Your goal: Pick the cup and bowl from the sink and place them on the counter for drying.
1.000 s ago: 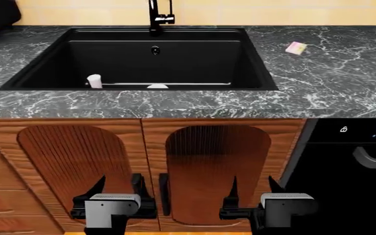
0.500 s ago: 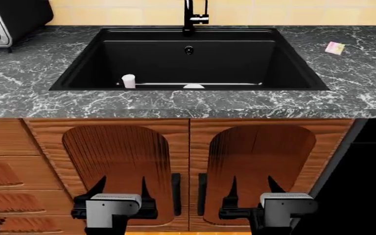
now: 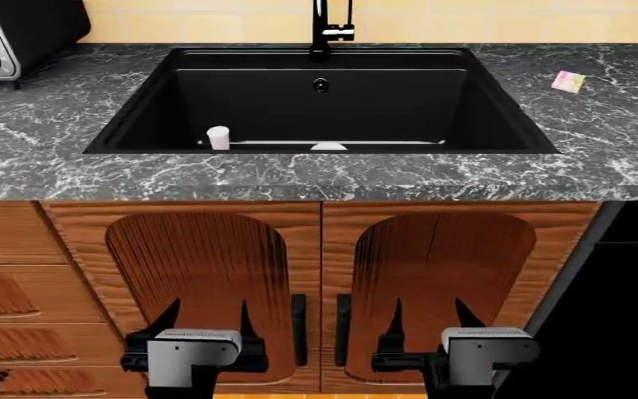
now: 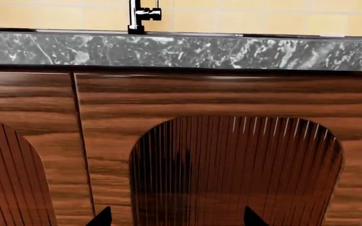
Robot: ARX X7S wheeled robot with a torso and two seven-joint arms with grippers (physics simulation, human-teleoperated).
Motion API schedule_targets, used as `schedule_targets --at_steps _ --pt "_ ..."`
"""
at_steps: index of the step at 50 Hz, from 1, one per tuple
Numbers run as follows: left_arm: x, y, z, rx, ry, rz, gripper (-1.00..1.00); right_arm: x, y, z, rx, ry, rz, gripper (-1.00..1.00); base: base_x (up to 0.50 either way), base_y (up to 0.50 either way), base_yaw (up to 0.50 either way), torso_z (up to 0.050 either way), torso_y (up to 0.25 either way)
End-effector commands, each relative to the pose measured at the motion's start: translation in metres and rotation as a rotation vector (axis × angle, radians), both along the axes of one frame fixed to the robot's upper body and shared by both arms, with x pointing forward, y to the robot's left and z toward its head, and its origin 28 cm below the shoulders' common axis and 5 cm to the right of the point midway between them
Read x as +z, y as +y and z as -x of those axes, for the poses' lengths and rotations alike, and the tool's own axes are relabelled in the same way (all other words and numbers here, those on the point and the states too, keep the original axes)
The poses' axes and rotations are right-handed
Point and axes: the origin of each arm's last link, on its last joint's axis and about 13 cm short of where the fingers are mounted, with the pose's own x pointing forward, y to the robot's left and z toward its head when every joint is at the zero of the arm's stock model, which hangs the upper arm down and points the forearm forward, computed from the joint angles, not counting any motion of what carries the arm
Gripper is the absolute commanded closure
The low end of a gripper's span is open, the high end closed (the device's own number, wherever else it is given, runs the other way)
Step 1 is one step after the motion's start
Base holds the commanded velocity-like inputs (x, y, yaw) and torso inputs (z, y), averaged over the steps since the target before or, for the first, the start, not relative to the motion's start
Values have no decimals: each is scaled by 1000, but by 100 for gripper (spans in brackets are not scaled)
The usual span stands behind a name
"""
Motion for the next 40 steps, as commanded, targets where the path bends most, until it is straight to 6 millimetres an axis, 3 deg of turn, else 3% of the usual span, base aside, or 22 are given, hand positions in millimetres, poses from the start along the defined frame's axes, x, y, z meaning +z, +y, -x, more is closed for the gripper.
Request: schedule_targets --at_steps 1,11,40 --pt "1 1 0 5 -7 14 -100 0 -1 0 -2 2 2 -100 0 0 0 0 0" --pt "1 1 -1 18 -6 16 -100 0 0 0 -3 6 5 -100 0 0 0 3 0" --pt "1 0 -1 10 -8 16 -100 0 -1 -1 -5 12 10 -100 0 0 0 50 0"
